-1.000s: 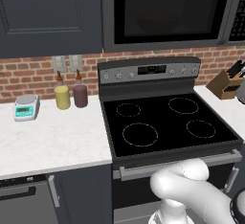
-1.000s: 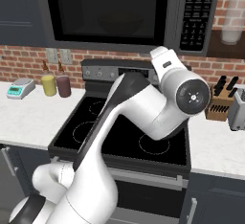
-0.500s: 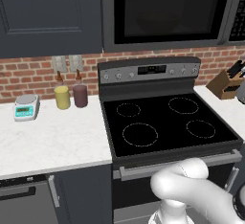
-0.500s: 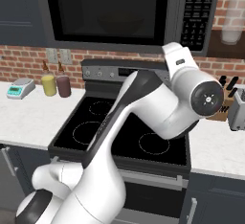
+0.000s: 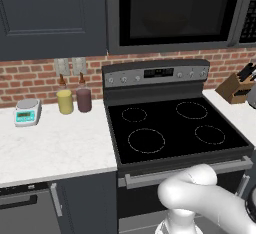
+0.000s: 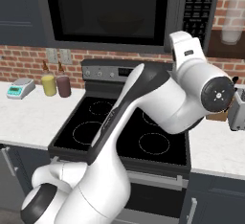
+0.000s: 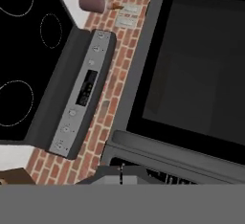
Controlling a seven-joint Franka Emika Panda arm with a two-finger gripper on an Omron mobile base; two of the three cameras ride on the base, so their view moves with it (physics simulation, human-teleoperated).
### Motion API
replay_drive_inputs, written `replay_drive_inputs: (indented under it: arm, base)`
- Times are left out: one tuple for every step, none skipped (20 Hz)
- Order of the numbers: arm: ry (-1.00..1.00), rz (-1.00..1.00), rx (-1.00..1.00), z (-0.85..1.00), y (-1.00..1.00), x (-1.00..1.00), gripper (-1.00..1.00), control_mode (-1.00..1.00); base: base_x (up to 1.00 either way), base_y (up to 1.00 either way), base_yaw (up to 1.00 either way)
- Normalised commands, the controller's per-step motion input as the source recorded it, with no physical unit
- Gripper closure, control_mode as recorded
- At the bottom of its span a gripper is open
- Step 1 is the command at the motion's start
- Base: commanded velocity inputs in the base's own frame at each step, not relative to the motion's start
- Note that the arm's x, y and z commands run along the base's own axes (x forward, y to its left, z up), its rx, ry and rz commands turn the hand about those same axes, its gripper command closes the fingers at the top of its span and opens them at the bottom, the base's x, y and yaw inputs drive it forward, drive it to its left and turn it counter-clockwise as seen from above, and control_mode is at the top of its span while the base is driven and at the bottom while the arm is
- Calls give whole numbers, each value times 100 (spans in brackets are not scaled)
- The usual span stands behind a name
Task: Open the microwave, place the bowl with waffle inside the microwave, then close the microwave door and turn it on.
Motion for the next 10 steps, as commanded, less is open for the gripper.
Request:
replay_drive_inputs:
  arm:
    - [-14,0,7,7,0,0,100,-100]
    - [-15,0,7,7,0,0,100,-100]
    - [-13,0,4,0,5,0,100,-100]
    - [-12,0,3,0,5,0,100,-100]
    - [-12,0,1,0,9,0,100,-100]
    - [-9,0,0,0,7,0,100,-100]
    - [-7,0,0,0,4,0,100,-100]
    - [-2,-1,0,0,4,7,100,-100]
    - [0,-1,0,0,0,9,100,-100]
    - [0,-1,0,0,1,9,100,-100]
  base:
    - [0,0,0]
    - [0,0,0]
    - [0,0,0]
    - [0,0,0]
    - [0,0,0]
    - [0,0,0]
    - [0,0,0]
    - [0,0,0]
    - [0,0,0]
    - [0,0,0]
